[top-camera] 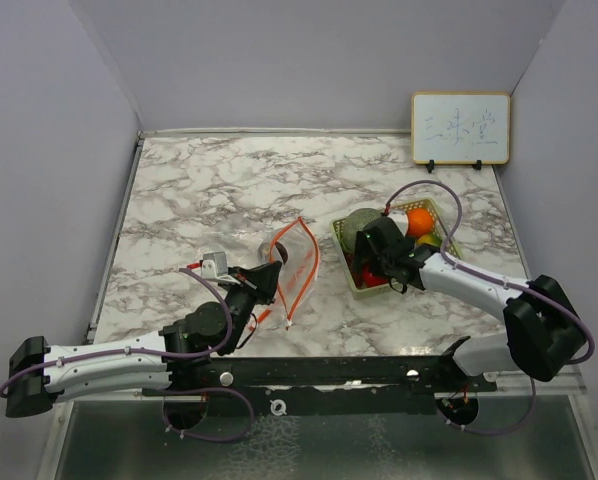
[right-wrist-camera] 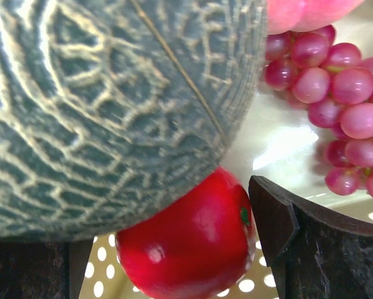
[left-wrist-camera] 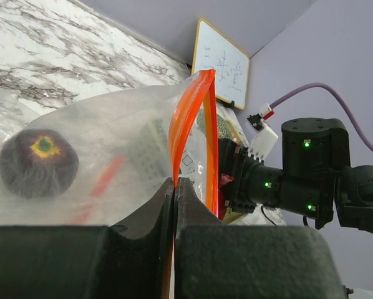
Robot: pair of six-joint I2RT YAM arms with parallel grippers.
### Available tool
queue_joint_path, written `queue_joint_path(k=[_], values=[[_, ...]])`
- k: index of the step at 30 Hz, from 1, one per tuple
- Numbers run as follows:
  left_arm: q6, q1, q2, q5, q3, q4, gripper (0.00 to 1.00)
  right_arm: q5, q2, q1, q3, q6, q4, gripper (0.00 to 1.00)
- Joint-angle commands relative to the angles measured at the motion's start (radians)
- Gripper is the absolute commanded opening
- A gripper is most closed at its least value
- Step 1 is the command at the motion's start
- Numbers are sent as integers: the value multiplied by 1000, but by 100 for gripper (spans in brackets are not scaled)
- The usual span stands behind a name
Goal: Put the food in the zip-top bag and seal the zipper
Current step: Pick up the fake fruit from the bin.
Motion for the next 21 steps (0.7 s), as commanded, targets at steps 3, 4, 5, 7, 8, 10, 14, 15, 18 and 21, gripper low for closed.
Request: queue_joint_path(k=[3, 4, 5, 7, 8, 10, 14, 15, 18, 21], values=[[20, 6, -2, -19, 11, -12, 0, -34, 6, -8, -14, 9, 25, 88], [20, 5, -2, -19, 14, -15, 0, -26, -13, -7, -6, 12, 7, 83], [20, 5, 0, -19, 16, -17, 0, -19, -36, -7, 3, 12, -13, 79], [20, 5, 3, -20, 19, -21, 0, -2, -92, -7, 31, 13, -61, 68], [18, 5, 2, -22, 21, -23, 0, 3, -124, -7, 45, 11, -84, 63], [13, 5, 3, -23, 21, -25, 0, 10, -190, -7, 75, 5, -132, 58], [13, 6, 9, -30, 25, -25, 0, -18, -313, -7, 132, -35, -191, 51], [13, 5, 14, -29, 27, -26, 0, -45, -341, -6, 143, -56, -190, 50], [9, 5, 26, -26, 31, -26, 0, -201, -397, -6, 189, -110, -139, 46], [2, 5, 43, -25, 35, -25, 0, -394, -408, -1, 221, -136, -24, 45]])
